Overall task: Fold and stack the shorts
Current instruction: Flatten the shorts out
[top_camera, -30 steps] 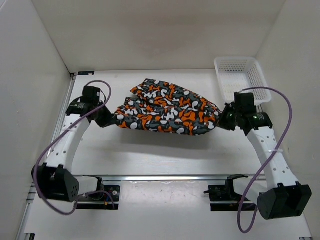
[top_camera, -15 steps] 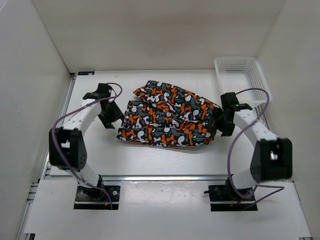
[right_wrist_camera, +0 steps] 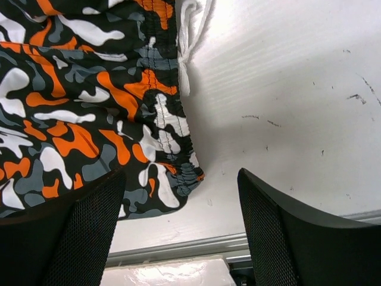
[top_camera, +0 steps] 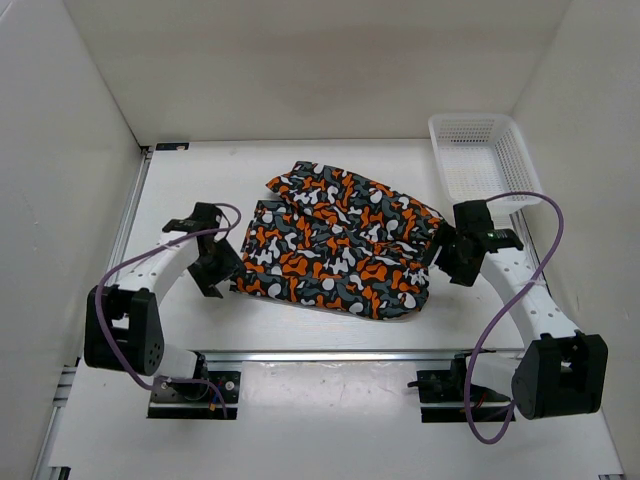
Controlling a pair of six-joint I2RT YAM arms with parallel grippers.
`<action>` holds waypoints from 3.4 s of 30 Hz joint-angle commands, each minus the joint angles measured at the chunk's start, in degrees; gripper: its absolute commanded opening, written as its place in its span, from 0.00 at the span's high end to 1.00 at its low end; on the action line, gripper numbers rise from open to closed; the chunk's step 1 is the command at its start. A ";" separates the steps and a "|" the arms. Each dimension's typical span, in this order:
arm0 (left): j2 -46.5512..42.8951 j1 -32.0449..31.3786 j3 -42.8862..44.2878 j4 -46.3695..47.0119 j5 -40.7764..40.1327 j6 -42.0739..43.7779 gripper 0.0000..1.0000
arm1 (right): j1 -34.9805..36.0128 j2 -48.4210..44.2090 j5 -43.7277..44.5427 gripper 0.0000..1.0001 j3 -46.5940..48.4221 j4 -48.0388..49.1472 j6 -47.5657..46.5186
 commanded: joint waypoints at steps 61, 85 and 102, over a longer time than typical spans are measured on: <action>4.35 -4.71 0.89 8.01 1.60 -2.41 0.90 | 0.27 0.35 -16.68 0.44 -17.21 13.44 8.56; 4.88 -4.10 4.40 5.73 0.55 -1.10 0.90 | 5.82 12.12 4.92 1.00 -3.17 12.31 11.21; 6.80 -1.98 3.91 4.48 -1.83 -0.48 0.90 | -7.00 9.05 2.33 1.00 5.30 -6.60 -4.63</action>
